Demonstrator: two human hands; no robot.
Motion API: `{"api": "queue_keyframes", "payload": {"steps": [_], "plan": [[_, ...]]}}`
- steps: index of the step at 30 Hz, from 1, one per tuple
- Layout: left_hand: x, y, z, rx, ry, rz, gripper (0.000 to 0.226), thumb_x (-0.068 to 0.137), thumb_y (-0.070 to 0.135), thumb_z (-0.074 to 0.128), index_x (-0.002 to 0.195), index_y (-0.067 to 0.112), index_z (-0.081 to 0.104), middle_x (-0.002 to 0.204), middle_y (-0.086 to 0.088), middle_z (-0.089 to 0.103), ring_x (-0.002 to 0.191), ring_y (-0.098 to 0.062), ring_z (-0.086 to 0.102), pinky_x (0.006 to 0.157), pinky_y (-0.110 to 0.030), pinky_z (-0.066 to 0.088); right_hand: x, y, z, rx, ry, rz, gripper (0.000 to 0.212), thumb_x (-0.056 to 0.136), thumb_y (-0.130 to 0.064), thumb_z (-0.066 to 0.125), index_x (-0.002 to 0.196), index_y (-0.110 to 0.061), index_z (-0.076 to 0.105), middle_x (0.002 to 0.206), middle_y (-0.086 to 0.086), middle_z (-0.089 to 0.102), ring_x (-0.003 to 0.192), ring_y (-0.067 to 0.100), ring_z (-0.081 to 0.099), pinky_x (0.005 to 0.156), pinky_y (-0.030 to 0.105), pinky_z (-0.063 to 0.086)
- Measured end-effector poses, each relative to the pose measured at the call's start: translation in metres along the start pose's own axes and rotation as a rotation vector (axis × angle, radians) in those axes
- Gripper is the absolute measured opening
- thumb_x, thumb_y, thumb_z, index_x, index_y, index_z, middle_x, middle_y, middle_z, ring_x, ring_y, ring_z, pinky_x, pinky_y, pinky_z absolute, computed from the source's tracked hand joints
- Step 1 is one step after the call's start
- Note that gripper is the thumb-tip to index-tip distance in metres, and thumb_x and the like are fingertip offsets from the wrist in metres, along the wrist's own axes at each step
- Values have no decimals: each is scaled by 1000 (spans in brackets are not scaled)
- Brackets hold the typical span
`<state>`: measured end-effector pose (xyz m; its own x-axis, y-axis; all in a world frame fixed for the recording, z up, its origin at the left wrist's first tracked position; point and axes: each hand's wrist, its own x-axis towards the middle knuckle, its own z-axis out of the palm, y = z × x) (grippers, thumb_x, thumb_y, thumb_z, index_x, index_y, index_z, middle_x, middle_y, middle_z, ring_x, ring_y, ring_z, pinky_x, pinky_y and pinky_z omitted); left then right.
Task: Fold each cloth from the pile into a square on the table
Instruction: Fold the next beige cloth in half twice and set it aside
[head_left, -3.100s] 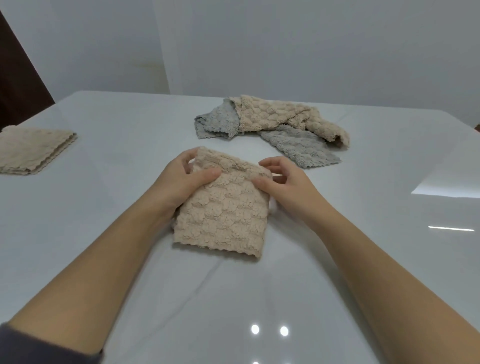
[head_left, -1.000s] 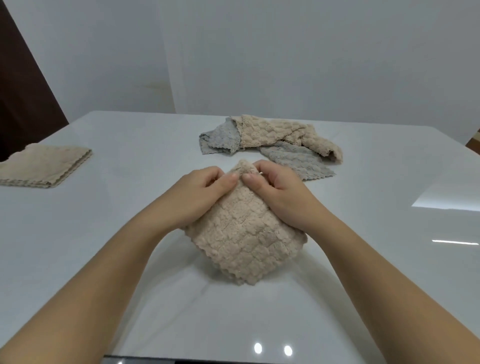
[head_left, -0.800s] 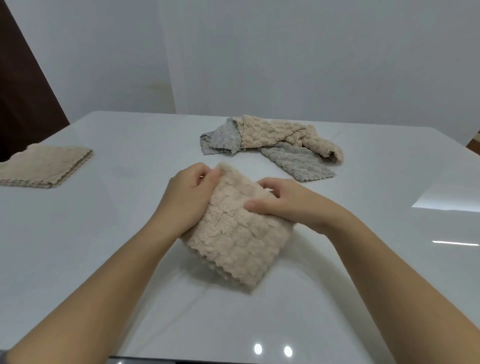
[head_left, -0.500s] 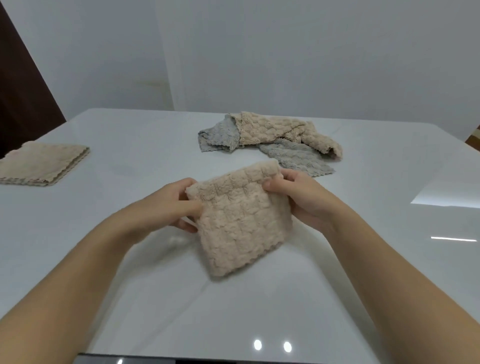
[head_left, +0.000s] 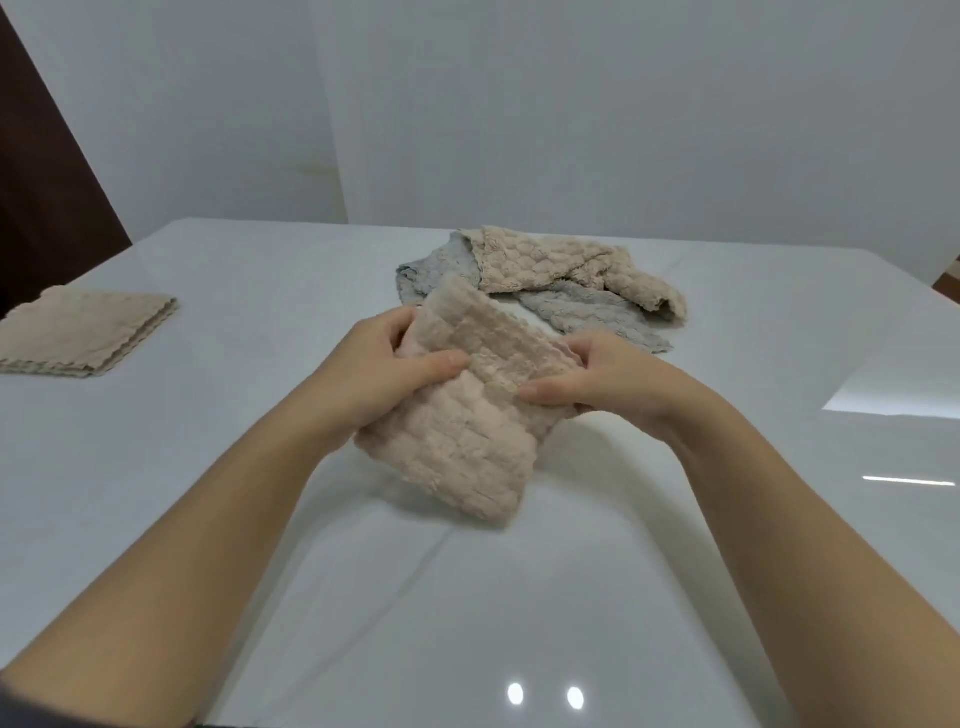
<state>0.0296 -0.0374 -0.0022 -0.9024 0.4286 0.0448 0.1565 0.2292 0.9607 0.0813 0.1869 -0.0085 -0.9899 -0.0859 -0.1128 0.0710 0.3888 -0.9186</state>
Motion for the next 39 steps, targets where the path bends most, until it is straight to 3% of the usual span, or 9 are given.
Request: {"api": "queue_keyframes", "payload": {"steps": [6,9,13,16,20,24,29,35,39], "plan": [[-14,-14,10,-102,-232,4,71,69,21,75,132,23,43,119,4,66,102,-9,67,71,-27,58,6,17,16,636,181,-48,16,82,-1,69,96,-8,67,90,9,74,81,21,70,72,34,59],[-17,-5,-1,-99,-185,97,73,73,23,79,133,31,40,114,0,67,96,-15,70,68,-26,57,2,17,17,517,228,-141,10,91,-10,62,100,-13,65,96,9,71,89,24,67,83,43,56],[-20,4,-19,62,-147,280,41,72,23,81,101,30,53,102,0,65,83,-26,69,70,-31,58,-6,13,11,468,215,-348,18,87,-14,62,103,-21,64,97,-6,73,95,13,69,79,26,55],[-26,11,-27,313,-160,415,31,73,29,82,87,29,54,90,13,60,76,-13,65,70,-25,56,-10,9,6,391,185,-477,19,84,-15,67,100,-25,70,99,-5,71,98,15,66,84,27,53],[-28,24,-32,606,-224,572,30,76,27,80,98,34,60,96,18,60,85,-13,62,72,-23,55,-13,4,5,314,151,-553,28,85,-6,62,97,-29,73,97,-9,70,96,11,65,82,25,52],[-26,39,-35,869,-405,574,30,78,55,65,103,42,55,94,21,53,82,-8,60,71,-21,49,-10,1,8,223,157,-560,16,88,-10,61,99,-18,69,97,-7,67,96,14,63,86,34,52],[-26,47,-38,1081,-465,605,22,79,59,55,77,38,50,82,17,51,78,0,54,61,-20,39,-9,-6,10,110,202,-576,12,93,-15,57,100,-22,64,94,-20,69,93,1,64,82,18,49],[-24,33,-49,627,-375,446,20,73,55,66,74,35,62,88,13,58,74,-13,59,68,-27,51,-7,1,11,-18,309,-582,16,95,-13,56,105,-23,63,99,-16,67,95,-3,61,85,15,45],[-27,24,-41,452,-289,507,20,70,47,73,70,27,68,107,13,52,81,-18,55,76,-26,49,-3,5,18,-18,217,-430,29,95,-5,56,80,-30,56,67,-28,61,67,-11,55,68,8,40]]}}
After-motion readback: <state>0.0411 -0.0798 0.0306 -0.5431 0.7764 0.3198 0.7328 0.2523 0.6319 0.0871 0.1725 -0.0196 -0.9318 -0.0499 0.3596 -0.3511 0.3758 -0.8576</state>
